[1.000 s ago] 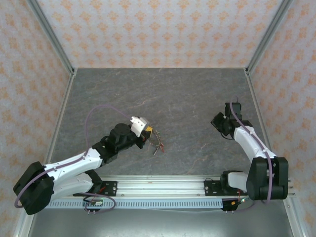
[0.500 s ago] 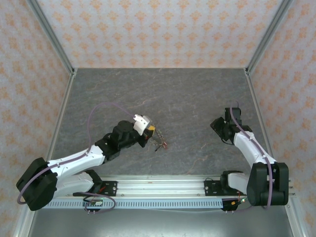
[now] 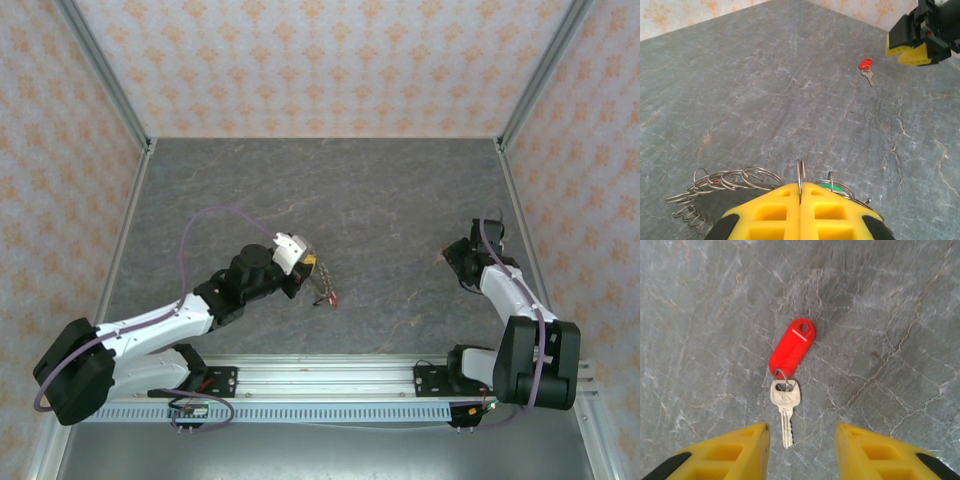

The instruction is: Put the keys on the keyring

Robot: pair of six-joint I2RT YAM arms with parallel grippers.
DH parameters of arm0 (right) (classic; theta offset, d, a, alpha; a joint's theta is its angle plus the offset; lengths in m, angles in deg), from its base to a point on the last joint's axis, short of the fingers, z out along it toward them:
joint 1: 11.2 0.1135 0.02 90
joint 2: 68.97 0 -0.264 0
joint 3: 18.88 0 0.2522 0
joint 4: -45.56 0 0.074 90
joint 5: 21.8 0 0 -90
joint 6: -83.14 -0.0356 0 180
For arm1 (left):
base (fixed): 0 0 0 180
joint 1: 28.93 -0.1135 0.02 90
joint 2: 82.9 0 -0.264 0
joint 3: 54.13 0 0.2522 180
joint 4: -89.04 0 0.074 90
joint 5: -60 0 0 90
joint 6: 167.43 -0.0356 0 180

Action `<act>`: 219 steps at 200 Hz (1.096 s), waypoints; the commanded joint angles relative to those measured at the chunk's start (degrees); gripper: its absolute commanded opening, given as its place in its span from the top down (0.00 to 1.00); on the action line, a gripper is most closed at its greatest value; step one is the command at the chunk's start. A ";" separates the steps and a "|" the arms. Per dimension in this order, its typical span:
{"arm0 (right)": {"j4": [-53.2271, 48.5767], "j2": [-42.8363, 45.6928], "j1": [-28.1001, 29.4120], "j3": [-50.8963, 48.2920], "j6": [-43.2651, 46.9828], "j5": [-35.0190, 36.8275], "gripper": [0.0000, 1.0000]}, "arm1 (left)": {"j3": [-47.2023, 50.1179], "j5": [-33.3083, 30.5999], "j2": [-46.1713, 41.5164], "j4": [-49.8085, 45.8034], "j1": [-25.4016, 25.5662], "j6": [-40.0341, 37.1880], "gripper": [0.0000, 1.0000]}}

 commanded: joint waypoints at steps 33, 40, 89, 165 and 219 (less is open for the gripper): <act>2.84 -3.08 -0.18 1.49 0.03 -0.64 0.63 | -3.47 -1.72 -0.39 0.98 0.24 -1.80 1.00; 3.20 -3.97 -0.20 1.93 0.18 -0.94 0.64 | -3.59 -1.69 -0.34 1.07 0.24 -1.88 1.00; 5.12 -6.38 -0.16 2.60 1.46 0.80 0.68 | -3.50 -0.62 -1.78 2.19 0.24 -2.49 1.00; 9.95 -11.83 -0.21 3.43 1.54 -3.48 0.69 | -3.33 -0.99 -2.40 1.70 0.26 -2.68 1.00; 12.07 -12.13 -0.13 2.81 1.37 -3.61 0.71 | -2.98 -1.49 -2.84 1.43 0.26 -2.68 1.00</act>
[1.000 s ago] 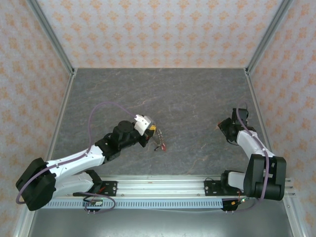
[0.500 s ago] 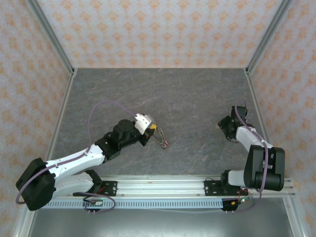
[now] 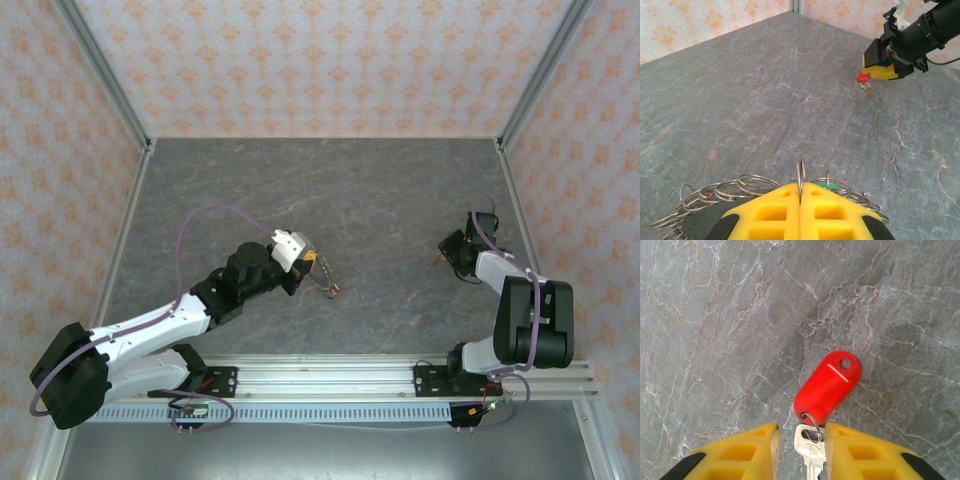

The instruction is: Put the keys on the keyring

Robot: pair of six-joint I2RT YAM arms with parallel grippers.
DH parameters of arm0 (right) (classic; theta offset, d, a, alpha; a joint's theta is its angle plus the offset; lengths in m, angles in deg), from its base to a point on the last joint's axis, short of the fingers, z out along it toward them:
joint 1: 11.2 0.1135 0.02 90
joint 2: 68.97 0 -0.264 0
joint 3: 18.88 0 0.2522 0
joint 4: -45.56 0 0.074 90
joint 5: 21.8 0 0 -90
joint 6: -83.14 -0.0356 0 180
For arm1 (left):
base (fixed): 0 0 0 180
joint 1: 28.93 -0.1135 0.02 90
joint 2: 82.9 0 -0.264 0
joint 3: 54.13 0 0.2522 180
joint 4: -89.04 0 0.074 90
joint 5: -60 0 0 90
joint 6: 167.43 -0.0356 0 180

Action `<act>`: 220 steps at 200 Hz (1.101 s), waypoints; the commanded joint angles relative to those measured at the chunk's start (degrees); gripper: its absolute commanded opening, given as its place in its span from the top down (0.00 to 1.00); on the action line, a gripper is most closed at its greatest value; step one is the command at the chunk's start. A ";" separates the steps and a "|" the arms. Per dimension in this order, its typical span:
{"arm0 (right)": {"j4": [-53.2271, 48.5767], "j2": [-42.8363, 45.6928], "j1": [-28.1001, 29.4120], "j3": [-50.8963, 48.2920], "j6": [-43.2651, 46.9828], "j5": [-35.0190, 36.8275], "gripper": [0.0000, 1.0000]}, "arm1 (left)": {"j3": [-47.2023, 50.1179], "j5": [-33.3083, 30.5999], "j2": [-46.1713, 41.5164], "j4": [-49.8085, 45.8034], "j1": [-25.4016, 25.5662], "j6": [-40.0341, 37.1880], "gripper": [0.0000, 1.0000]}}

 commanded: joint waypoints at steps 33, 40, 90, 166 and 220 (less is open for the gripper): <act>0.65 -1.17 -0.21 0.81 -0.15 -1.01 0.71 | -1.75 -1.26 -1.59 1.87 0.26 -1.22 1.00; -0.01 -1.46 -0.20 1.21 -0.22 -0.95 0.71 | -1.67 -1.42 -1.67 1.76 0.28 -1.21 1.00; -2.74 -5.07 0.21 3.05 0.90 -2.11 0.74 | -1.73 -1.40 -1.42 1.95 0.32 -1.09 1.00; -8.19 -3.93 2.01 5.07 4.44 -0.43 0.93 | -2.28 -1.41 -1.94 1.25 0.32 -0.38 1.00; -15.33 -1.21 10.10 4.06 8.77 -2.61 1.00 | -0.03 -1.86 -1.45 4.20 0.63 2.69 1.00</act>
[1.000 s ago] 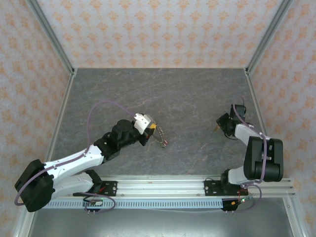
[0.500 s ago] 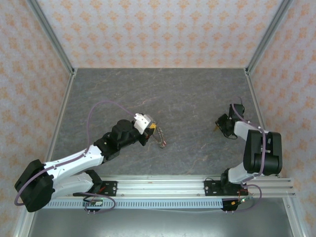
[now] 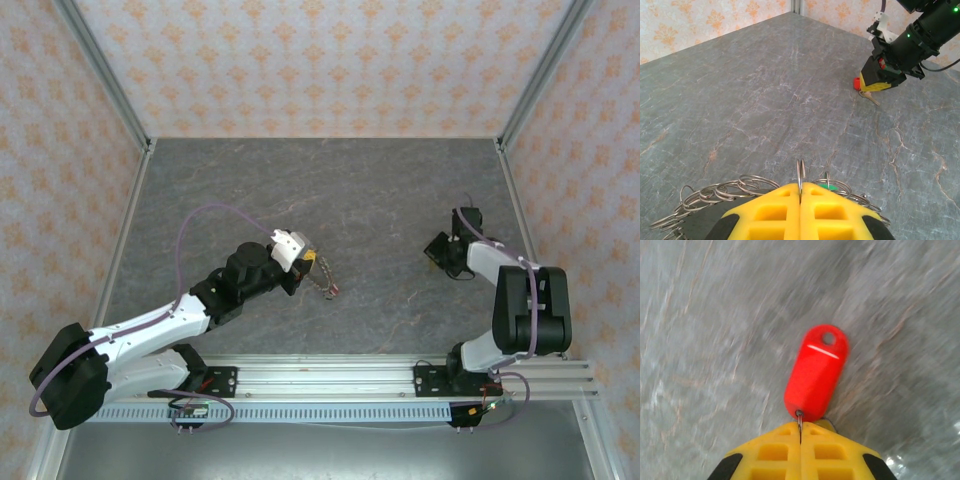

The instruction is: Put the keys on the keyring

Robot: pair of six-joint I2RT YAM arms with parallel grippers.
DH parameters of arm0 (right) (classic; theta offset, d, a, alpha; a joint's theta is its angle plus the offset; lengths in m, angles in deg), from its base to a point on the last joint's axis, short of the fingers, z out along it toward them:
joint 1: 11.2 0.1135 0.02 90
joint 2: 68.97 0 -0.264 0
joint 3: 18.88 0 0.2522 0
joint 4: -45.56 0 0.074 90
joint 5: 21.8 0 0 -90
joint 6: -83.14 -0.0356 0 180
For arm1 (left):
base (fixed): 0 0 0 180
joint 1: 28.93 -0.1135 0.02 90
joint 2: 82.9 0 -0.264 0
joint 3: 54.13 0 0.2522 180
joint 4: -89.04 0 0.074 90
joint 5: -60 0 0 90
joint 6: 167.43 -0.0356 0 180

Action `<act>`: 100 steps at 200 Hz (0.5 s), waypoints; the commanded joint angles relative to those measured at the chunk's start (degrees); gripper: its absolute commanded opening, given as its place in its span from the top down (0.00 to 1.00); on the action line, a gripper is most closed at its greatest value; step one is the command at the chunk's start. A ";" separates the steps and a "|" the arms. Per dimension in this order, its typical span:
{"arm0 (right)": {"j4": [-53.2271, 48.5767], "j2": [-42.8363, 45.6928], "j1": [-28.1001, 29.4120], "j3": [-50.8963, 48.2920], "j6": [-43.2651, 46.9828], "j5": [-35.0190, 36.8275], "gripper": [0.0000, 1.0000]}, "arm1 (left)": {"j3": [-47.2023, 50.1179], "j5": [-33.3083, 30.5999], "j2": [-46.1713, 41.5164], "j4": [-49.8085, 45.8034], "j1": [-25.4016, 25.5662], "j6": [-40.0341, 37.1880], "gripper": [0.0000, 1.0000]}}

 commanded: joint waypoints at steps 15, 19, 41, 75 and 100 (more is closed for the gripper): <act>-5.09 5.27 6.97 -3.36 2.92 -2.46 1.00 | 0.76 -2.23 -1.10 4.11 0.89 2.75 1.00; -5.17 6.09 8.01 -4.16 3.10 -2.49 1.00 | 0.97 -2.49 -1.10 4.04 0.89 2.87 1.00; -7.69 9.73 12.77 -6.61 3.62 -1.99 1.00 | 2.08 -3.60 -1.26 4.49 1.29 3.82 1.00; -9.36 14.28 19.96 -9.59 2.64 -4.10 1.00 | 2.12 -4.19 -2.30 3.61 1.70 4.22 1.00; -11.65 15.13 26.26 -9.71 1.64 -4.29 0.98 | 2.69 -4.98 -3.07 3.39 1.86 4.13 1.00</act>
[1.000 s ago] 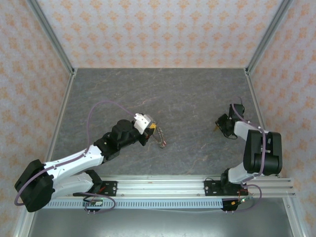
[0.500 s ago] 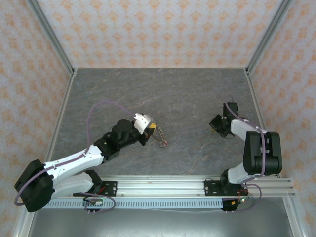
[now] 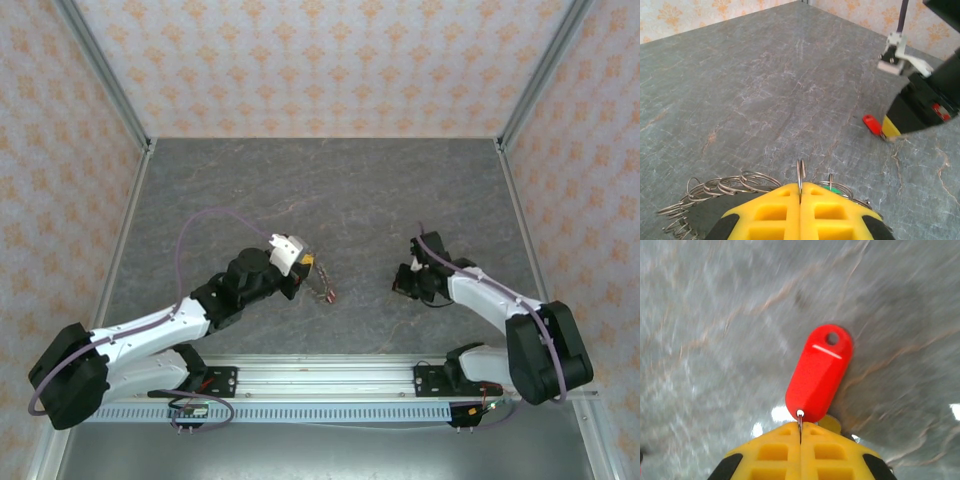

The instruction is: Put the keys on the keyring

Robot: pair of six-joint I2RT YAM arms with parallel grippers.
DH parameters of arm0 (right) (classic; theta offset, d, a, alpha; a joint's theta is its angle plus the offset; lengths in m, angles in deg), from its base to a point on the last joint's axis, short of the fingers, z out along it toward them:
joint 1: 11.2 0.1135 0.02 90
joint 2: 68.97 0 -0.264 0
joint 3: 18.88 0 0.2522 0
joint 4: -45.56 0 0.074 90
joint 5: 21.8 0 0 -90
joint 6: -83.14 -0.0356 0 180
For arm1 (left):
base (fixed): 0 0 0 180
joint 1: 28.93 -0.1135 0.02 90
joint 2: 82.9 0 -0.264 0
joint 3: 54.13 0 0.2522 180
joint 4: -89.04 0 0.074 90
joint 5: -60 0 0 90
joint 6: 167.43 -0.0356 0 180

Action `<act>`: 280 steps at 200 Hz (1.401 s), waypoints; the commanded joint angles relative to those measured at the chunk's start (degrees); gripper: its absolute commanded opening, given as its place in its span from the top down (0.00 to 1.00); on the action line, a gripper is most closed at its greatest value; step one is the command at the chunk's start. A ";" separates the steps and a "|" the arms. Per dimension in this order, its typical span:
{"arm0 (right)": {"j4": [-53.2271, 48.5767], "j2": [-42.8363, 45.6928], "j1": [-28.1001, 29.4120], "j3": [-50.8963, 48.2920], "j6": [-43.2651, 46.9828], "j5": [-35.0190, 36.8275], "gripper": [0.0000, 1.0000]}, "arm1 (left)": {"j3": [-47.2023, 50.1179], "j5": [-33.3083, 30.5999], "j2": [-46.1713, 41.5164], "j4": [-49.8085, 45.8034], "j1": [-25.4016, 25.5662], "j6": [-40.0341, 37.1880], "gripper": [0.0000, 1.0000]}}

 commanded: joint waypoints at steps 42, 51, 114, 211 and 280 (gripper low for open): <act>-5.95 5.78 8.29 -2.16 -1.46 3.03 0.86 | 1.10 -2.76 -2.70 2.95 0.67 1.15 1.00; -6.55 7.35 8.34 -1.78 -1.87 3.67 0.78 | 1.01 -2.75 -2.74 2.81 0.63 1.13 1.00; -7.19 12.86 8.35 -1.92 -1.94 9.25 0.67 | 0.75 -2.64 -2.27 3.30 0.68 0.72 1.00; -3.29 4.88 8.37 -1.93 -2.03 6.28 0.74 | 1.01 -1.58 -3.41 3.57 0.68 1.06 1.00; -2.32 4.20 8.40 -2.81 -1.81 5.69 0.79 | 1.80 -1.69 -3.98 3.97 0.73 1.32 1.00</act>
